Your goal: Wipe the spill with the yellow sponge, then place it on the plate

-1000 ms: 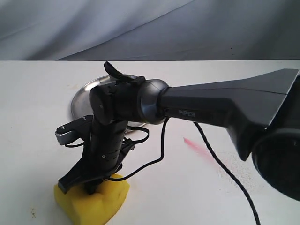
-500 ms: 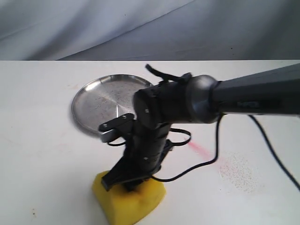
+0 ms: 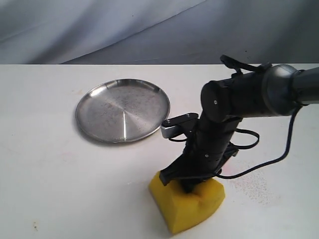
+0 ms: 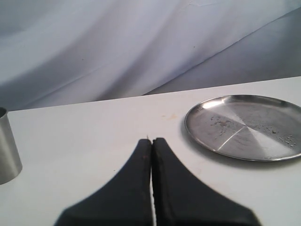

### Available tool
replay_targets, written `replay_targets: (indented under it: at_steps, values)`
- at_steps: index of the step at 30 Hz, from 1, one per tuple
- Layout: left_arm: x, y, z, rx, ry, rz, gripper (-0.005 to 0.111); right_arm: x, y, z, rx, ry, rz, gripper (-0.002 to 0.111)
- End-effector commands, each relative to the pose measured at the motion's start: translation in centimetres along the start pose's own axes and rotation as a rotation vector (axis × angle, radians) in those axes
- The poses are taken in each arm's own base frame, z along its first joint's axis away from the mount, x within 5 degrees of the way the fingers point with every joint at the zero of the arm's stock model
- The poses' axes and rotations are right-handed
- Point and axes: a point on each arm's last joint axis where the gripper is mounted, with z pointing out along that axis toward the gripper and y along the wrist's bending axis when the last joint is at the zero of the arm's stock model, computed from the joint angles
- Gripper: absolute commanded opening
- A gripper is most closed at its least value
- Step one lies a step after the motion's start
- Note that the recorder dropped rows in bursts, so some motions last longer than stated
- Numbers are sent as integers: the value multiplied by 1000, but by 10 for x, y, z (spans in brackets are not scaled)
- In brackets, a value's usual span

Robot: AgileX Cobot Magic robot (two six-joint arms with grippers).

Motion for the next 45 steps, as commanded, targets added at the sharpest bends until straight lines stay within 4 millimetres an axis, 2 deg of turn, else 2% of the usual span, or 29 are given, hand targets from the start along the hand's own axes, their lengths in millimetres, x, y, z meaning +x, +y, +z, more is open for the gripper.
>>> replay_targets:
  at_steps: [1,6,10,13,17,22,25,27,30,37,41,45]
  values:
    - [1,0,0,5,-6,-5,0,-30,42,9,-48,-49,-96,0]
    - [1,0,0,5,-6,-5,0,-70,97,20,-124,-41,-178,0]
    - [1,0,0,5,-6,-5,0,-94,128,28,-182,-35,-220,0]
    - [1,0,0,5,-6,-5,0,-104,143,28,-203,-24,-254,0]
    - [1,0,0,5,-6,-5,0,-107,147,22,-188,-7,-286,0]
    - [1,0,0,5,-6,-5,0,-98,127,29,-101,104,-327,0]
    - [1,0,0,5,-6,-5,0,-84,114,37,-62,145,-318,0]
    - [1,0,0,5,-6,-5,0,-75,104,34,-45,143,-303,0]
    - [1,0,0,5,-6,-5,0,-58,77,31,-24,139,-253,0]
    - [1,0,0,5,-6,-5,0,-7,-8,17,20,140,-61,0]
    - [1,0,0,5,-6,-5,0,14,-50,5,18,126,67,0]
    - [1,0,0,5,-6,-5,0,24,-73,4,14,136,141,0]
